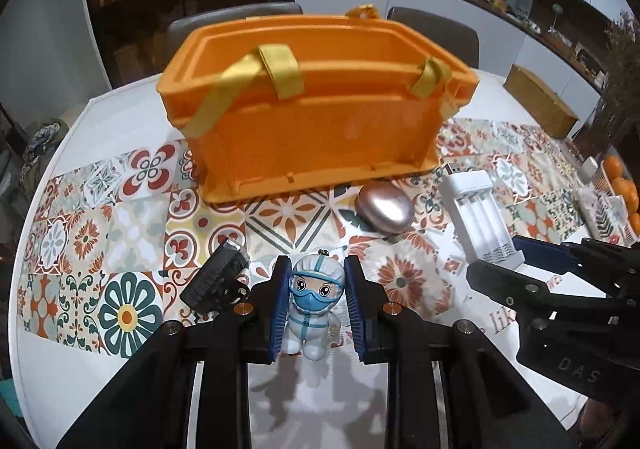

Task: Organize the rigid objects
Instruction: 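Lift and carry the figurine and charger over the orange crate with both tools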

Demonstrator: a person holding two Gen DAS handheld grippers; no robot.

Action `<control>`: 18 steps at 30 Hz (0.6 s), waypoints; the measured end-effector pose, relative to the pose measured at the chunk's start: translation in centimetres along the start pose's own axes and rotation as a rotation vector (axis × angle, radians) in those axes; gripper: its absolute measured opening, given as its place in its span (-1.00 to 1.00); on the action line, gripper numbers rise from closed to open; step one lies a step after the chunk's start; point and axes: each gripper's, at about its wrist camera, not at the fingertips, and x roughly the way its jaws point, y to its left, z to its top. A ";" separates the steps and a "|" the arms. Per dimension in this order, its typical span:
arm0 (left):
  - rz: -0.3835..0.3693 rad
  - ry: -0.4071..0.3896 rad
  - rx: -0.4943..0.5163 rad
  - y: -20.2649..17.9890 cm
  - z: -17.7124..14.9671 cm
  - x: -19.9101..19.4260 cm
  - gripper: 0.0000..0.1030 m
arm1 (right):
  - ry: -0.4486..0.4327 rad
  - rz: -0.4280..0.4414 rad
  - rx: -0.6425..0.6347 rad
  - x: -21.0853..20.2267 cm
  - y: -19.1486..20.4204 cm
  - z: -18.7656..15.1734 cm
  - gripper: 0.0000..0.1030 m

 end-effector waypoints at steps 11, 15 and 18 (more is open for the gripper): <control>0.002 -0.058 0.002 0.1 1.3 -3.1 -0.47 | -0.070 0.026 -0.010 -2.6 0.8 1.0 -0.06; 0.003 -0.084 -0.003 0.1 2.0 -4.1 -0.47 | -0.105 0.028 -0.018 -3.5 0.9 1.7 -0.05; 0.000 -0.102 -0.009 0.3 2.7 -4.8 -0.47 | -0.131 0.029 -0.027 -4.1 1.2 2.3 -0.06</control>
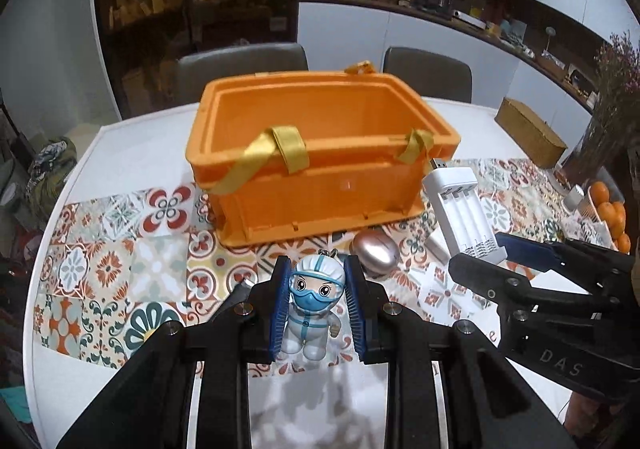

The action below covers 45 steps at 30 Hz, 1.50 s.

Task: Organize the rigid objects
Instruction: 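Lift and carry the figurine and charger over the orange crate with both tools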

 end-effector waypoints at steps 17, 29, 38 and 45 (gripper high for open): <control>-0.014 -0.079 0.016 0.2 4.8 -1.6 -0.47 | -0.089 0.014 0.007 -1.1 0.4 4.1 -0.06; 0.014 -0.140 0.046 0.6 8.8 -2.0 -0.47 | -0.117 0.015 0.006 -1.3 0.8 7.8 -0.06; 0.039 -0.166 0.055 1.0 11.5 -1.7 -0.47 | -0.123 -0.004 -0.010 -1.1 1.2 11.1 -0.06; 0.036 -0.168 0.049 1.5 13.8 -1.2 -0.47 | -0.109 -0.014 -0.023 -0.5 1.4 13.6 -0.06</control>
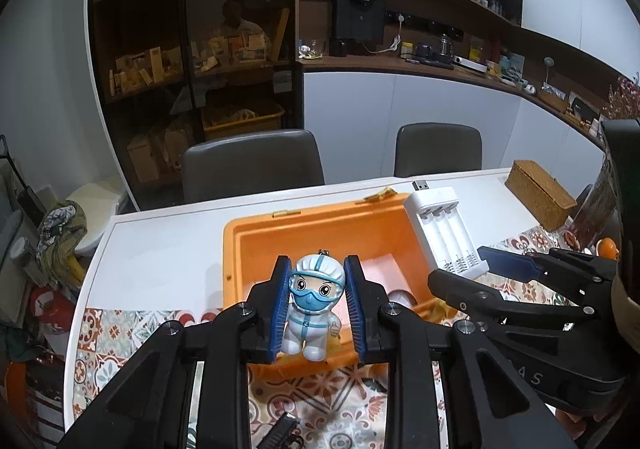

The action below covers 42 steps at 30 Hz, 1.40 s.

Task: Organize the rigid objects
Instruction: 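Lift and carry the figurine and charger over the orange crate with both tools, then open both tools to drop the figurine and charger into the crate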

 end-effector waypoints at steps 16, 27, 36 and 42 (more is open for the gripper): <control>0.013 0.072 0.013 1.0 2.8 4.4 -0.47 | 0.118 -0.009 0.003 4.0 -0.2 3.7 -0.06; 0.000 0.213 -0.005 1.6 1.3 9.5 -0.47 | 0.218 -0.045 0.002 8.3 -0.5 3.6 -0.06; -0.009 0.303 -0.017 1.7 0.2 12.5 -0.47 | 0.259 -0.070 0.001 10.1 -1.0 3.0 -0.06; 0.008 0.320 -0.023 1.8 -0.1 13.0 -0.36 | 0.272 -0.078 0.003 10.8 -1.0 2.9 -0.06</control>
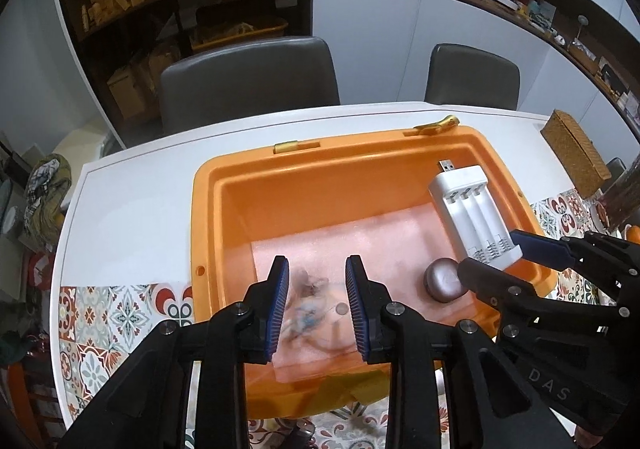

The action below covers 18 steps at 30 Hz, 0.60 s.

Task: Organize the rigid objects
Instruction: 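Open both tools to drop the figurine and charger into the crate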

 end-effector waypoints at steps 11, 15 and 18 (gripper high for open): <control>0.171 -0.006 -0.016 1.1 -1.0 -1.3 0.40 | 0.012 -0.007 -0.003 1.0 0.1 0.2 -0.06; 0.164 0.003 -0.034 1.8 -1.5 -1.5 0.41 | 0.011 -0.010 0.001 1.6 0.2 0.3 -0.05; 0.169 0.001 -0.040 2.0 -1.7 -1.6 0.41 | 0.022 -0.019 0.008 2.3 0.2 0.2 0.26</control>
